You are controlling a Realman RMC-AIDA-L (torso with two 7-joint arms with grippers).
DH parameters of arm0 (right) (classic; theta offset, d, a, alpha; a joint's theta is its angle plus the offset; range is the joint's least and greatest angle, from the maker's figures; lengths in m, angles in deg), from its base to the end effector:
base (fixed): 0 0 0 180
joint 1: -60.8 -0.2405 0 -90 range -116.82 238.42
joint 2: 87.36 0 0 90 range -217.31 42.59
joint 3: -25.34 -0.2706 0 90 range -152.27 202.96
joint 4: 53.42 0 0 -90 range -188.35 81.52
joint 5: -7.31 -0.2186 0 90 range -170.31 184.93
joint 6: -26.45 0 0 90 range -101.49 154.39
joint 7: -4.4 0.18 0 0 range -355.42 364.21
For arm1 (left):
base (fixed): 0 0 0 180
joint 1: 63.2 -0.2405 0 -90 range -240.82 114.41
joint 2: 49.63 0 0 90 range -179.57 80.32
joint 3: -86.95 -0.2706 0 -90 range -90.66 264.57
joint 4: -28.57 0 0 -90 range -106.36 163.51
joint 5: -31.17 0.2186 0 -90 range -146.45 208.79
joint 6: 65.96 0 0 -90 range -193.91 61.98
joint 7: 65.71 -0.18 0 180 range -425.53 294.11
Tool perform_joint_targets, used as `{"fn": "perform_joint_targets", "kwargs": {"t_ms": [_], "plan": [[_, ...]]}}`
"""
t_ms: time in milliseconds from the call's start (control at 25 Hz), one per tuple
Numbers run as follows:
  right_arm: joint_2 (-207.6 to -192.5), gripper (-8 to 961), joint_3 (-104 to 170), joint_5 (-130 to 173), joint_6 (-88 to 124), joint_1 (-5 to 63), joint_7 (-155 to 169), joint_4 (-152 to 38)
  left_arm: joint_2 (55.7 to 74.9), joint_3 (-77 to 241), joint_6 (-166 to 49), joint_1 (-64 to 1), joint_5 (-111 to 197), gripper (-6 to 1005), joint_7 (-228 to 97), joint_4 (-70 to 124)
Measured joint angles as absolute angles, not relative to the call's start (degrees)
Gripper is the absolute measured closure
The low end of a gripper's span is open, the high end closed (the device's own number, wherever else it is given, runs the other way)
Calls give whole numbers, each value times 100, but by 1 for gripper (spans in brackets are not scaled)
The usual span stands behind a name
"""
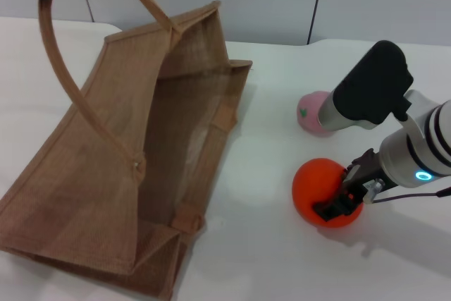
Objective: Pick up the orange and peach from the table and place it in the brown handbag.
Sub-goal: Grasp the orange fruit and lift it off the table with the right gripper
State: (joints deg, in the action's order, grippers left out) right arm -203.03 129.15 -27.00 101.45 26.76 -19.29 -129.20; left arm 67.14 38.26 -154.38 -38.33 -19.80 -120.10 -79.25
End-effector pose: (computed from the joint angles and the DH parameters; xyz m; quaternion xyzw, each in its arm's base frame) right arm 0.1941 0.3628 -0.0987 -0.9294 0.2482 -0.2073 0.1777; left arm -0.1580 0.3799 0.1530 -0.8980 -0.1502 -0.0603 0.4092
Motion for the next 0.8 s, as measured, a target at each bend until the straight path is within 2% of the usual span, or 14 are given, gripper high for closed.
{"fn": "perform_joint_targets", "kwargs": {"t_ms": [160, 520, 800], "plan": [[-20303, 181, 12857, -2704, 10180, 2619, -1921, -12883, 6712, 3826, -15419, -3833, -1980, 905, -12028, -7885], [-20303, 280, 12758, -2630, 10171, 2601, -1868, -13191, 6709, 3826, -15394, -3833, -1899, 905, -12039, -7882], [-20292, 314, 12574, -2617, 10212, 2677, -1868, -13787, 6709, 3826, -15376, -3833, -1892, 905, -12042, -7882]]}}
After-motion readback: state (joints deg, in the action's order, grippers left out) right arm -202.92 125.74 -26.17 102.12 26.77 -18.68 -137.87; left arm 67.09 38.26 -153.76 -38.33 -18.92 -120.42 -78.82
